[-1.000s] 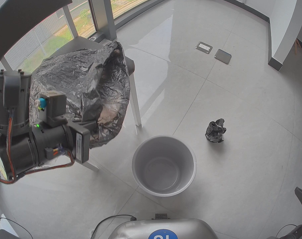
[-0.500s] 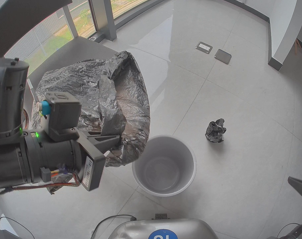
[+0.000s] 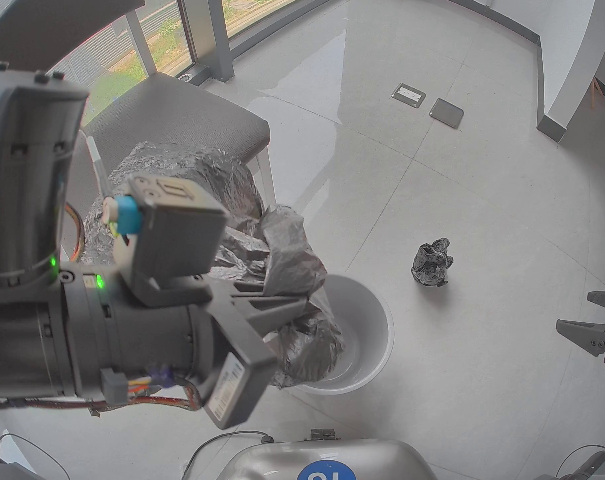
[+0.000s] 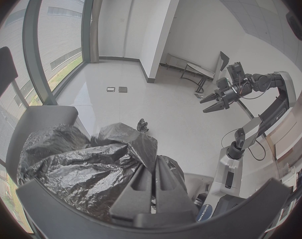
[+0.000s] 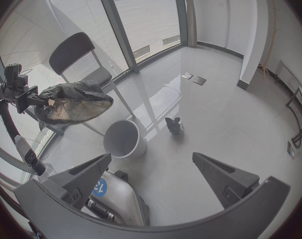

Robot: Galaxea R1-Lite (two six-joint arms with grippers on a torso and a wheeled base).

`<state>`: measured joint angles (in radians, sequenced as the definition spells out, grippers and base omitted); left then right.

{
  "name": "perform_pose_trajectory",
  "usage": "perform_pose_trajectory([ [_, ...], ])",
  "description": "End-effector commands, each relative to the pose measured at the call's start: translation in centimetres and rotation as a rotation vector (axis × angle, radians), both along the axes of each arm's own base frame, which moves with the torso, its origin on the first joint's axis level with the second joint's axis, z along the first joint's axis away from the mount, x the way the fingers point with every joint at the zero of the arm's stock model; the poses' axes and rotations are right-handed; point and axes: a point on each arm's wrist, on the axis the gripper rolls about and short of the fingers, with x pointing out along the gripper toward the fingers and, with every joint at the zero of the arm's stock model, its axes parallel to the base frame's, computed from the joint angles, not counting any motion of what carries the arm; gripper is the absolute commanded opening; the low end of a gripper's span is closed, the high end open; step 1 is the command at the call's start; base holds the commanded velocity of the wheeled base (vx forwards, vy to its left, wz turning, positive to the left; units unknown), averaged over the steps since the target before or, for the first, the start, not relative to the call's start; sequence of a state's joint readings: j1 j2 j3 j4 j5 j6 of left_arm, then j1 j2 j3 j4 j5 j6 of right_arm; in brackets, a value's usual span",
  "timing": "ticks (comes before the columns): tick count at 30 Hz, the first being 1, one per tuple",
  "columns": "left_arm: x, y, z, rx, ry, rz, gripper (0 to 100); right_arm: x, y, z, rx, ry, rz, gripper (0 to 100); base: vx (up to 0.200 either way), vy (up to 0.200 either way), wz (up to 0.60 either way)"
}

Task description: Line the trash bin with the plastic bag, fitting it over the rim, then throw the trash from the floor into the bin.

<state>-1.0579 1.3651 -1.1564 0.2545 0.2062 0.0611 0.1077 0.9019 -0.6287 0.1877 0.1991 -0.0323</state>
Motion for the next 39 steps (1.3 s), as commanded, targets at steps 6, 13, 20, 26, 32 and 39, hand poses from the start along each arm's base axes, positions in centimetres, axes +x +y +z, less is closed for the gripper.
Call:
perform_pose_trajectory([
  [6,0.5,-1.4,0.2,-0.007,0.006,-0.022,0,3.0,1.1,-0.5,0.001,0.069,0.093,100,0.000,0.000,0.00],
  [13,0.5,-1.9,0.8,-0.030,0.012,-0.064,0,5.5,1.9,-1.0,0.015,0.073,0.143,100,0.000,0.000,0.00],
  [20,-1.5,-3.3,1.8,-0.085,0.048,-0.138,0,6.2,2.0,-1.2,0.013,0.066,0.150,100,0.000,0.000,0.00],
  [26,-3.5,-4.0,1.6,-0.081,0.090,-0.210,0,6.1,2.0,-1.5,0.008,0.076,0.149,100,0.000,0.000,0.00],
  [32,-3.3,-3.6,1.2,-0.078,0.111,-0.187,0,6.1,2.0,-1.5,0.004,0.075,0.150,100,0.000,0.000,0.00],
  [39,-0.5,-1.3,-1.7,0.008,0.152,-0.055,0,6.8,2.1,-1.7,-0.010,0.085,0.155,100,0.000,0.000,0.00],
])
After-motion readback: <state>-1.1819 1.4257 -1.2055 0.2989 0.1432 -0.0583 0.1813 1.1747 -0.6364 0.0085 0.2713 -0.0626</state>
